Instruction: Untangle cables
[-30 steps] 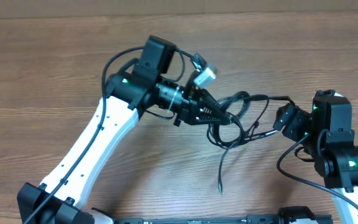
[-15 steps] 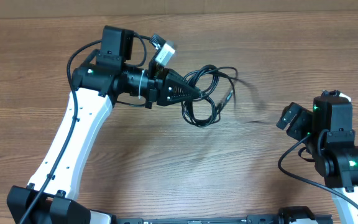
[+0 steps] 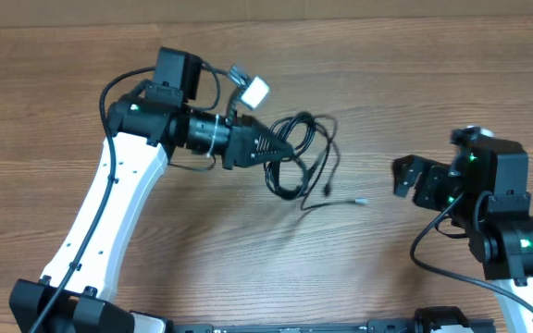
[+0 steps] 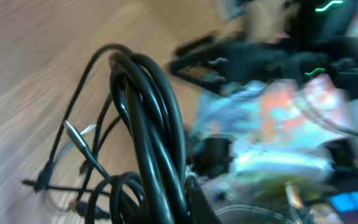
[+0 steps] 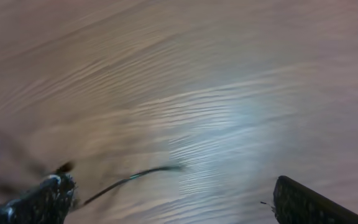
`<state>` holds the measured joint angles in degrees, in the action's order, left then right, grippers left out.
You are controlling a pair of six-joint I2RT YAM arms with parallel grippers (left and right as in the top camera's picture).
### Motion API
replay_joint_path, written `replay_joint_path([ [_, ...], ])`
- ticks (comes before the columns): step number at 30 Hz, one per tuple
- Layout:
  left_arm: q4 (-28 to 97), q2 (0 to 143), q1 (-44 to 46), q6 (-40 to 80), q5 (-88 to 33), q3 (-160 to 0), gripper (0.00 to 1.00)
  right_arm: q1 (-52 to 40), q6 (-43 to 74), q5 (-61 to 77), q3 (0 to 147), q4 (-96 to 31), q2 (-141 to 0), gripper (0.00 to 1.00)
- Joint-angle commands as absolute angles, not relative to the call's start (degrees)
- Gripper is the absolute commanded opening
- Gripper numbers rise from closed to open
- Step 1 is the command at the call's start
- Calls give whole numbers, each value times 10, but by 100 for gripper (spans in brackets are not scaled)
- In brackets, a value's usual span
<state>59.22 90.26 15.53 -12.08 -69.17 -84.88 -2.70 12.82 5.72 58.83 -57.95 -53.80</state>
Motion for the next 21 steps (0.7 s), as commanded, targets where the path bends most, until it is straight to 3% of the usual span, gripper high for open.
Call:
replay_joint_path([
  [1,640,887,189,-179,-535,-853,4,-25,-22,241,593,-576,-517,100],
  [13,778,887,304,-517,-545,-853,4,-25,-195,412,593,-634,-507,100],
  [21,781,887,337,-588,-552,-853,4,-25,-282,527,593,-665,-507,100],
])
